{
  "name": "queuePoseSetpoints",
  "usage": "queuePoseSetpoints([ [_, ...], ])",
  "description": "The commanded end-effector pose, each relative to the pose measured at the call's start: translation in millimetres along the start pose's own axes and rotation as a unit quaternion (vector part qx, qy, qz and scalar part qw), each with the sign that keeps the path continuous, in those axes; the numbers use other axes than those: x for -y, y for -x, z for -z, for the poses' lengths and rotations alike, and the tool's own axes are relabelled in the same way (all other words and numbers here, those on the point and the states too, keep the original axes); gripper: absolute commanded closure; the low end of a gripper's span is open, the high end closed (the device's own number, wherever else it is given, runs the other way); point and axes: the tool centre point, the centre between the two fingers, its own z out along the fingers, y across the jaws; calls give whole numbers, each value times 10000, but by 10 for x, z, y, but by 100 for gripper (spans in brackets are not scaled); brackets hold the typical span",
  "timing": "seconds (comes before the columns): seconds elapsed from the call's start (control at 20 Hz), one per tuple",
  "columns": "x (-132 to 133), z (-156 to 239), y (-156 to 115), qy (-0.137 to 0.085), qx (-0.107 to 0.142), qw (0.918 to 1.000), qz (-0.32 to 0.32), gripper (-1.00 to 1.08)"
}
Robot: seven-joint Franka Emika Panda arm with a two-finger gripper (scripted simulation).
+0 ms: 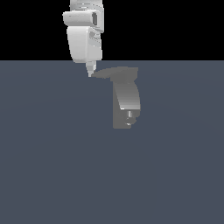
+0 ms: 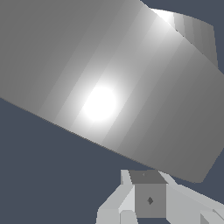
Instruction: Turn on the faucet by rotating a designated handle.
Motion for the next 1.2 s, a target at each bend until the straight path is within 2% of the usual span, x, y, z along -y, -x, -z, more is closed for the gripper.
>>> queuePoseSetpoints([
  [0.0,-62,2,-118,9,-13,10000,-51,108],
  [0.75,-449,5,-440,16,-14,10000,-44,108],
  [0.85,-421,3,-376,10,-9,10000,-6,108],
  [1.15,-444,4,-718,12,-10,10000,-16,108],
])
